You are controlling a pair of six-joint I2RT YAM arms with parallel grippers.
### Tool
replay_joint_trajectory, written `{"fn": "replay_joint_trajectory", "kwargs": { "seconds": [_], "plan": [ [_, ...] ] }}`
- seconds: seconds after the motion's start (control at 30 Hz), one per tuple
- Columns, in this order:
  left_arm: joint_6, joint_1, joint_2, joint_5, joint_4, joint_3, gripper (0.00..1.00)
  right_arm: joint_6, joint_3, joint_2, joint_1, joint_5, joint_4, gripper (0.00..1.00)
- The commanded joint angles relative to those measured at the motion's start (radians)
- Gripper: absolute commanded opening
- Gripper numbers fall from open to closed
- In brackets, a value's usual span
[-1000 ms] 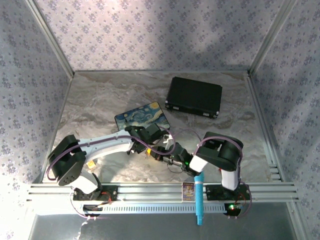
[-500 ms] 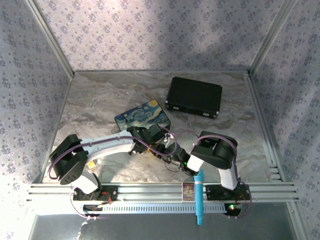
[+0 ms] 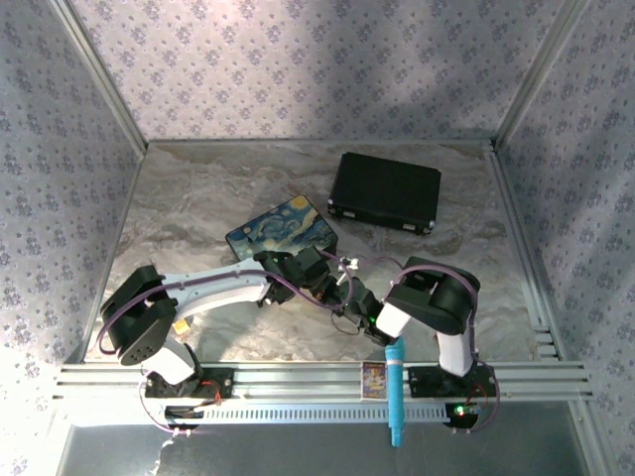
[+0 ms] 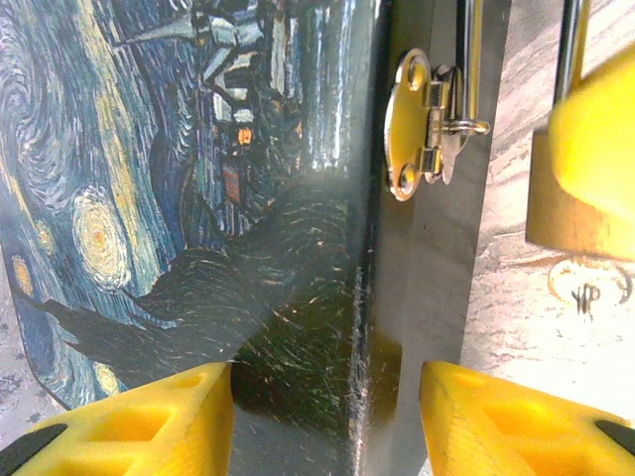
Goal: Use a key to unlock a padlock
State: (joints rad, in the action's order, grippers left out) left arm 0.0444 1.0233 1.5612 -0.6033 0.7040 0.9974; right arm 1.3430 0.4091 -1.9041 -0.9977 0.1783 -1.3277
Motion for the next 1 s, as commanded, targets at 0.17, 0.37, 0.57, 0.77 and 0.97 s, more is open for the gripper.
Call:
{"fn": "replay_joint_trajectory", "kwargs": {
  "seconds": [0.17, 0.37, 0.57, 0.77, 0.97],
  "plan": [
    [-0.016, 0.009, 0.042, 0.118, 0.1, -0.019, 0.5, 0.022, -0.018, -0.044, 0.044, -0.068, -0.067, 0.0],
    [-0.034, 0.009, 0.04, 0.075, 0.124, -0.009, 0.52, 0.017, -0.057, -0.026, 0.094, -0.188, 0.003, 0.0],
    [-0.114, 0.011, 0.027, 0.032, 0.127, 0.012, 0.75, -0.046, -0.058, 0.106, 0.171, -0.356, 0.411, 0.0],
    [-0.325, 0.011, 0.06, -0.111, 0.181, 0.055, 0.99, -0.183, -0.029, 0.211, 0.268, -0.502, 0.785, 0.0],
    [-0.452, -0.03, 0.062, -0.159, 0.195, 0.042, 1.0, -0.453, 0.078, 0.357, 0.376, -0.575, 1.329, 0.0]
  ]
}}
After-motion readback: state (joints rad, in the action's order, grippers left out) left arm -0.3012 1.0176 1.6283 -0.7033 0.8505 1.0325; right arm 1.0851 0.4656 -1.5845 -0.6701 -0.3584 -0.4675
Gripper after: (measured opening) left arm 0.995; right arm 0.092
